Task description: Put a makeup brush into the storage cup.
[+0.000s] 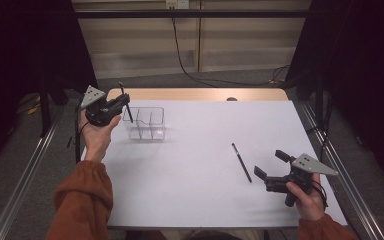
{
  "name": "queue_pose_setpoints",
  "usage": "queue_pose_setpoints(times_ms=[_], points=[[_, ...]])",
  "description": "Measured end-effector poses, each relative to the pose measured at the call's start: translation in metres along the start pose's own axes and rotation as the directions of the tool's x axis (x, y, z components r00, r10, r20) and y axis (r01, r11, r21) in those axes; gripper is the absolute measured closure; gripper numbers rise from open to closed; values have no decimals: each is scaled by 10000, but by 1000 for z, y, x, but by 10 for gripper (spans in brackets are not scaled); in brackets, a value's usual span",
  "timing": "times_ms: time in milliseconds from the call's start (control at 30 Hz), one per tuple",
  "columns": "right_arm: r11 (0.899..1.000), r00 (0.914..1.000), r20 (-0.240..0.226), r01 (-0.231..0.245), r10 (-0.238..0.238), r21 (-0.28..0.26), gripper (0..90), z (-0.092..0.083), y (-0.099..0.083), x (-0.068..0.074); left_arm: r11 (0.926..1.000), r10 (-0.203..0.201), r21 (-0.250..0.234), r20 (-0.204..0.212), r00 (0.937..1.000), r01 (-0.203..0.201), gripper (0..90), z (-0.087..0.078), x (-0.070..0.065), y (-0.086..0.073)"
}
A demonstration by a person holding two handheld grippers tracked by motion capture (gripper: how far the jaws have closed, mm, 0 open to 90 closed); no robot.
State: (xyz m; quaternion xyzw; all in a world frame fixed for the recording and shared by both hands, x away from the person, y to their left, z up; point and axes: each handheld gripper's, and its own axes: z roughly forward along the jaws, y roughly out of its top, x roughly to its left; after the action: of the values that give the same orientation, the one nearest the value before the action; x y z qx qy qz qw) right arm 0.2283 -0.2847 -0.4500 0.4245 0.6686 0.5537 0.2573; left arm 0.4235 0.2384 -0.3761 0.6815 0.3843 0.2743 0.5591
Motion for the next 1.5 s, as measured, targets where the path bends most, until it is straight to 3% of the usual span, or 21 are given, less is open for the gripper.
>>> queue_pose_setpoints(times_ms=[400, 1233, 1333, 1433, 1500], points=[[10000, 10000, 54, 14, -14, -54, 0, 0, 0, 0, 9995, 62, 297, 52, 10000, -64, 841, 7, -3, -11], [10000, 10000, 31, 20, -20, 5, 0, 0, 0, 1, 9985, -254, 487, -171, 9995, 262, 835, 9, 2, -28], [10000, 10000, 17, 43, -43, 5, 0, 0, 0, 1, 9983, -246, 528, -133, 9996, 253, 801, 9, 2, -30], [10000, 10000, 10, 48, -48, 13, 0, 0, 0, 1, 9987, -244, 434, -151, 9996, 251, 682, 8, 3, -30], [10000, 10000, -36, 79, -78, 33, 0, 0, 0, 1, 9991, -165, 385, -282, 9995, 176, 651, 8, 2, -29]])
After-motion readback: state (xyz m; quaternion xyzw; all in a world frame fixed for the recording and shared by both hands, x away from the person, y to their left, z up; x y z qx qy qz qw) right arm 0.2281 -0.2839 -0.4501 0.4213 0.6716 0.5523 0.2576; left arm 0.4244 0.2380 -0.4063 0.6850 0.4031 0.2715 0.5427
